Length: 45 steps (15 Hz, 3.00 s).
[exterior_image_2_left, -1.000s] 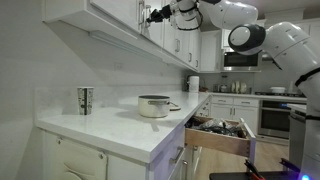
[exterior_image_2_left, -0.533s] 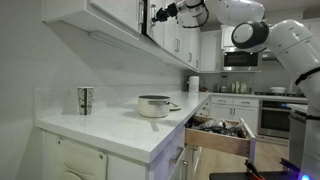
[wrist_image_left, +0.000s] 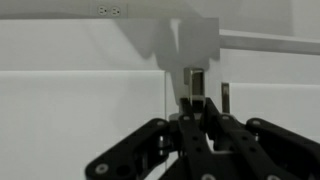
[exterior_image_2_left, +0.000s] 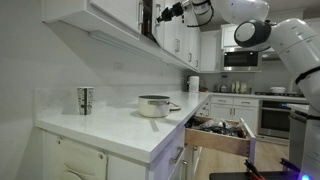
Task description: Open the second upper cabinet door from the left
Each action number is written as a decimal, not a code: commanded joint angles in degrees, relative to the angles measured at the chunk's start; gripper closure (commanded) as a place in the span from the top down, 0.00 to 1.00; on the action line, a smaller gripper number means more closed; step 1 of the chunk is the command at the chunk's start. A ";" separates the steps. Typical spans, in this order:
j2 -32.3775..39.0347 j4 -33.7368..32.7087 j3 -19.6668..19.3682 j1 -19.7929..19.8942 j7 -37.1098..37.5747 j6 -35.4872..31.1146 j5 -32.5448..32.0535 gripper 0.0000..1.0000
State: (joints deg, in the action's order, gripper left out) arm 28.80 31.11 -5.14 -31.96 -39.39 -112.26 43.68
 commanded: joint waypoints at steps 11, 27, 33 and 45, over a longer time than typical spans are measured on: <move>-6.17 2.09 -1.02 5.88 0.53 2.06 3.14 0.04; -12.34 7.09 -1.87 13.22 -2.15 12.08 4.30 0.04; -14.57 11.67 -1.74 14.23 -4.27 10.59 4.27 0.04; -15.54 16.02 -2.07 13.65 -6.40 6.82 2.85 0.04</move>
State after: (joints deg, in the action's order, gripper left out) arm 14.80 45.51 -6.02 -18.71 -47.13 -98.21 46.34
